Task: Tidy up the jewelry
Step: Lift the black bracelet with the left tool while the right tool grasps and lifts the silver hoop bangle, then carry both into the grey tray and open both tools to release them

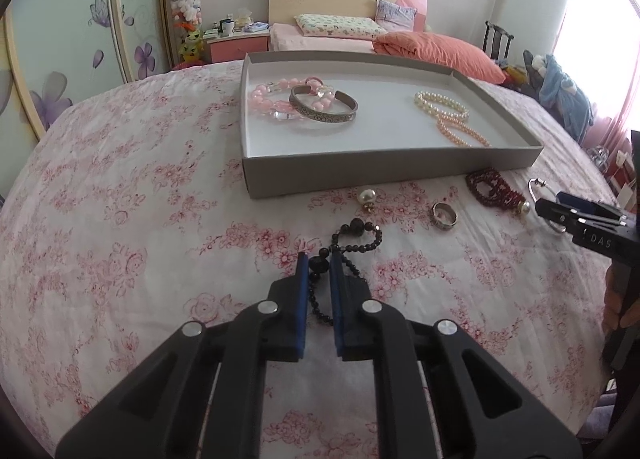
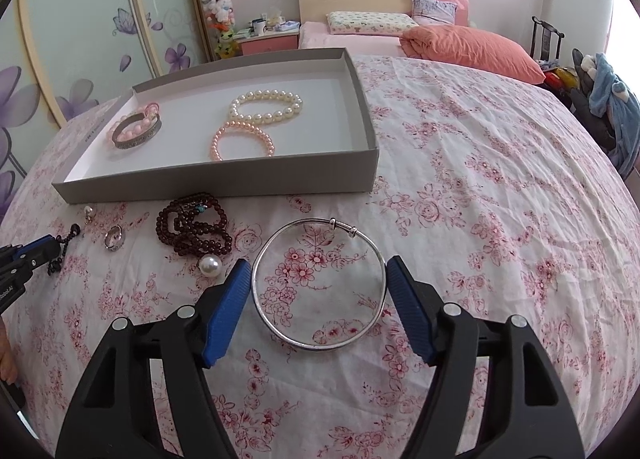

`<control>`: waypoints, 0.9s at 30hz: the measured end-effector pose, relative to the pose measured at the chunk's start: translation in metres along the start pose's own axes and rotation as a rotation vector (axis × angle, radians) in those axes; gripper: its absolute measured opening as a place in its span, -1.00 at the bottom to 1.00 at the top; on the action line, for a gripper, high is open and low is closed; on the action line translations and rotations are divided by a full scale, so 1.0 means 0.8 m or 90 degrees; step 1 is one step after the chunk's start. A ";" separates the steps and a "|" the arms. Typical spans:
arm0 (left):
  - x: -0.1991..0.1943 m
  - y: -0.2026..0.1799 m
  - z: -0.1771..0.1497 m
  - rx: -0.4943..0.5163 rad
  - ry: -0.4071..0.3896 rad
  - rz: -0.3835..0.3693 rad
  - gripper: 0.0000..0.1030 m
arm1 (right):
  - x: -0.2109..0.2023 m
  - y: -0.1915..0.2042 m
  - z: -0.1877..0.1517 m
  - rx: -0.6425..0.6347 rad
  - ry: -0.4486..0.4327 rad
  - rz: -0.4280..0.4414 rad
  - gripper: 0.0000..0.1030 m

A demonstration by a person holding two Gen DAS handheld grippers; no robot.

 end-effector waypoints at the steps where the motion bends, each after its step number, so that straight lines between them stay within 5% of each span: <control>1: -0.002 0.001 0.000 -0.004 -0.004 -0.004 -0.78 | -0.001 -0.001 0.000 0.001 -0.003 0.002 0.35; 27: -0.085 -0.026 0.026 -0.027 -0.163 -0.037 -0.78 | -0.087 0.045 0.018 -0.021 -0.165 0.060 0.35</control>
Point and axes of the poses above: each gripper's, at about its wrist camera, not at the fingertips, and x roughly the way its jaws point, y to its left, z to its top, the point moved 4 cm from there along x, roughly the way its jaws point, and after that the axes turned 7 degrees about y, right-handed, at the moved point
